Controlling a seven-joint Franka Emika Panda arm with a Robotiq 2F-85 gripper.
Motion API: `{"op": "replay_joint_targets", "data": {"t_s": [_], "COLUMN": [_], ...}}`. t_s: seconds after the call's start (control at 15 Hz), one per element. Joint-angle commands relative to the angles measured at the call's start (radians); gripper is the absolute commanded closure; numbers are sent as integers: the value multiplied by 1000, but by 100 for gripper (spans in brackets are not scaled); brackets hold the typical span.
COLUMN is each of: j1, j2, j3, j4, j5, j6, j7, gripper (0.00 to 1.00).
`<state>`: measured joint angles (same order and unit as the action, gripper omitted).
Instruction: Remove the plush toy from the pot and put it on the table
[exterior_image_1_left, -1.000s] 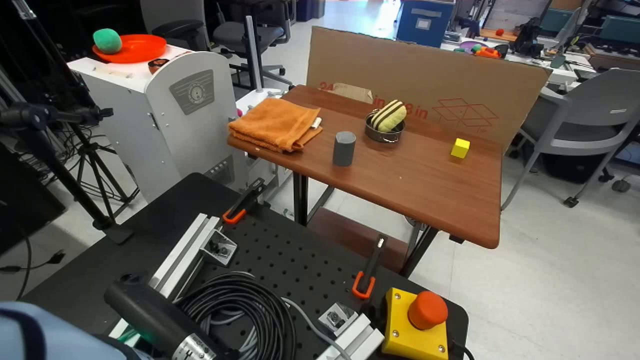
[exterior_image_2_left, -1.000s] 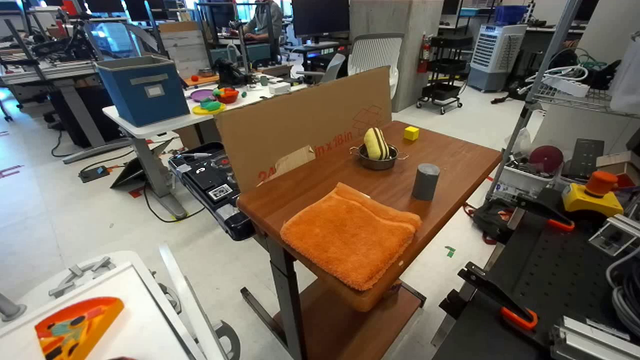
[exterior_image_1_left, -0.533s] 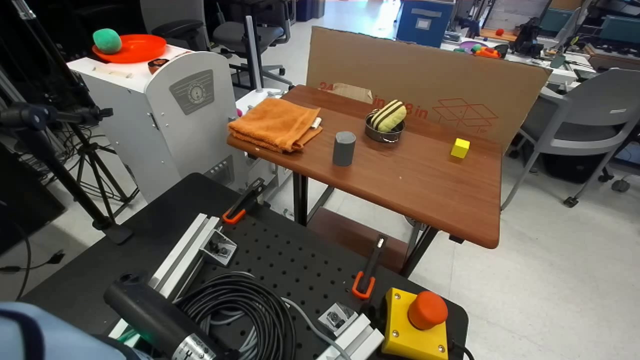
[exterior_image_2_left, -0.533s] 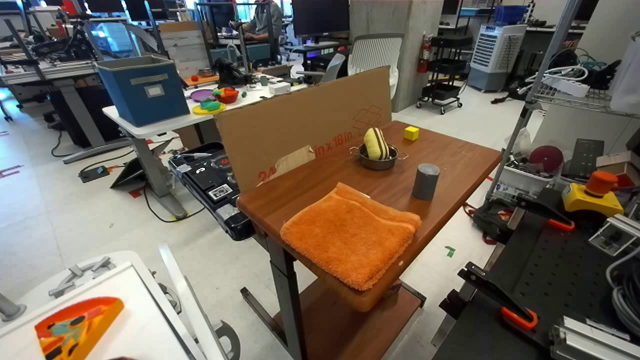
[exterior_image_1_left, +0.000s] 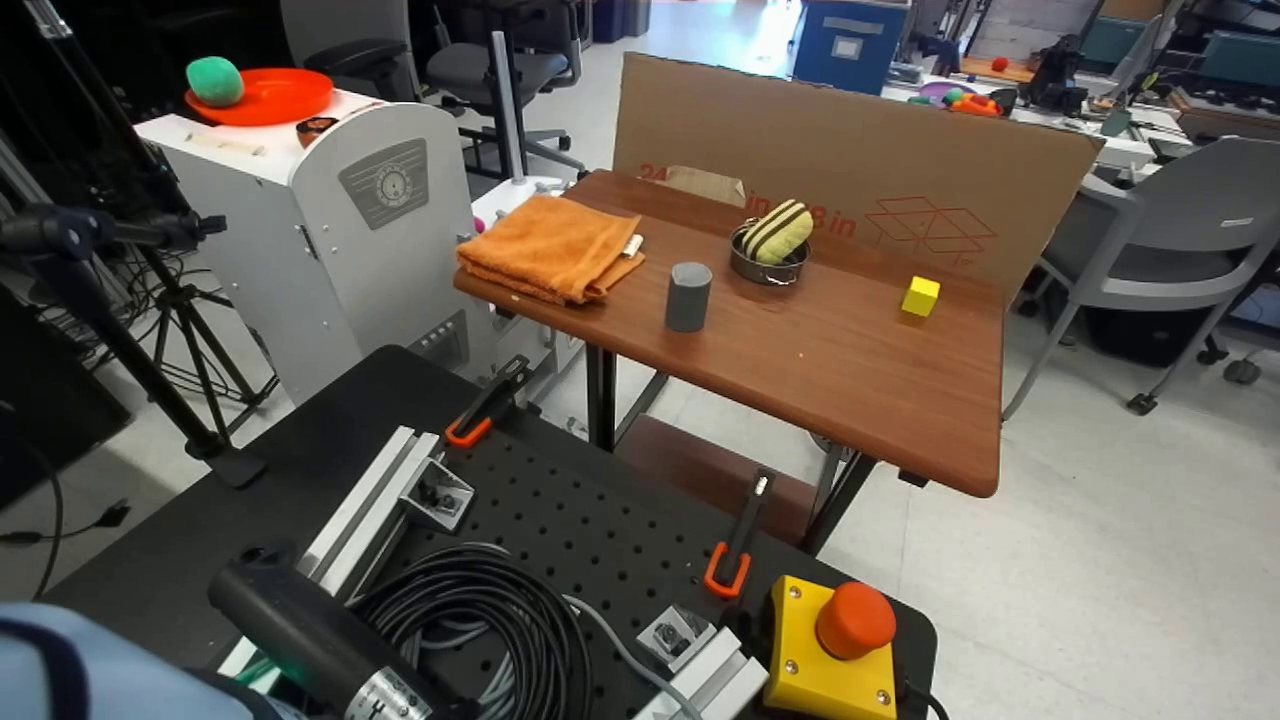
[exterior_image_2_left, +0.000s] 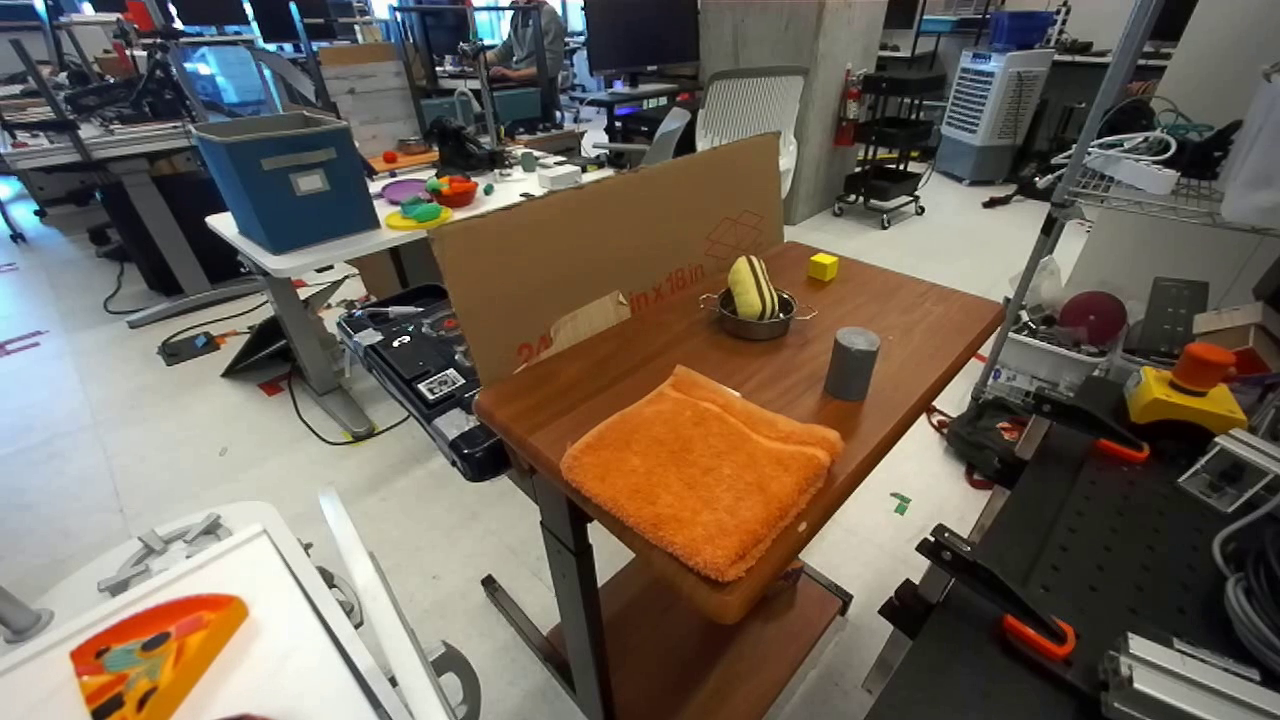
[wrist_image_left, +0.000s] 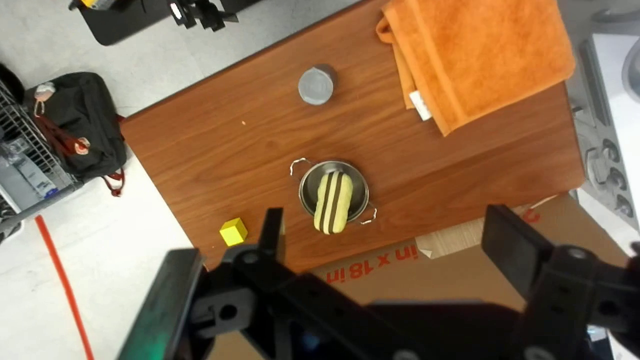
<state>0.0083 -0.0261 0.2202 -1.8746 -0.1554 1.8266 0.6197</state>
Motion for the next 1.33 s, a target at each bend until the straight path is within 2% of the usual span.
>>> {"op": "replay_joint_targets", "data": {"t_s": [0.0, 0.6, 0.87, 1.27], "j1": [28, 84, 117, 158], "j2": [149, 397, 480, 581], "j3": [-64, -204, -259, -315], "j4": [99, 145, 152, 174], "j5": [-32, -74, -121, -168], "j6": [81, 309, 376, 413], "j7": [27, 52, 78, 104], "gripper": [0, 0, 0, 0]}}
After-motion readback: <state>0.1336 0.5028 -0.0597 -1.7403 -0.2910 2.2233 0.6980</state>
